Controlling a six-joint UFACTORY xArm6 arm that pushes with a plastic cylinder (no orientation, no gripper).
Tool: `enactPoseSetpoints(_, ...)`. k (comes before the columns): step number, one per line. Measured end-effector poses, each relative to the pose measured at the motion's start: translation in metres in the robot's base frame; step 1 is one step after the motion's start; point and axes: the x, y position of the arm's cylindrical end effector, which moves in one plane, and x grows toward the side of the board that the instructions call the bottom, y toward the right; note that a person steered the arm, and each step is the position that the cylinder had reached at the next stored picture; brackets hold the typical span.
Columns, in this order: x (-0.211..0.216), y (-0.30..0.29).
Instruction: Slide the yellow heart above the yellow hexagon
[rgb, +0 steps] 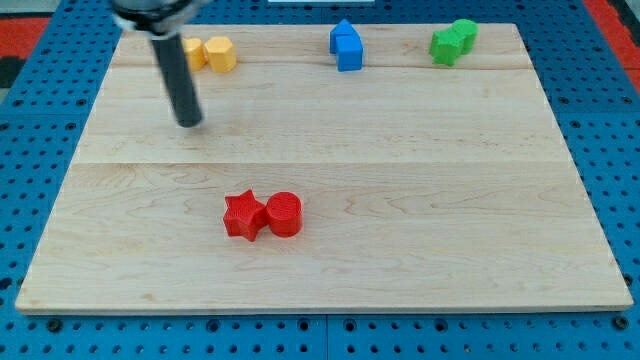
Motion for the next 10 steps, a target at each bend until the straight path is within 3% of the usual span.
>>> enactPoseSetpoints(1,-0.026,-0.041)
enactPoseSetpoints(6,-0.086,-0.099)
enactPoseSetpoints(9,-0.113,0.016)
enactPoseSetpoints(10,-0.137,0.007)
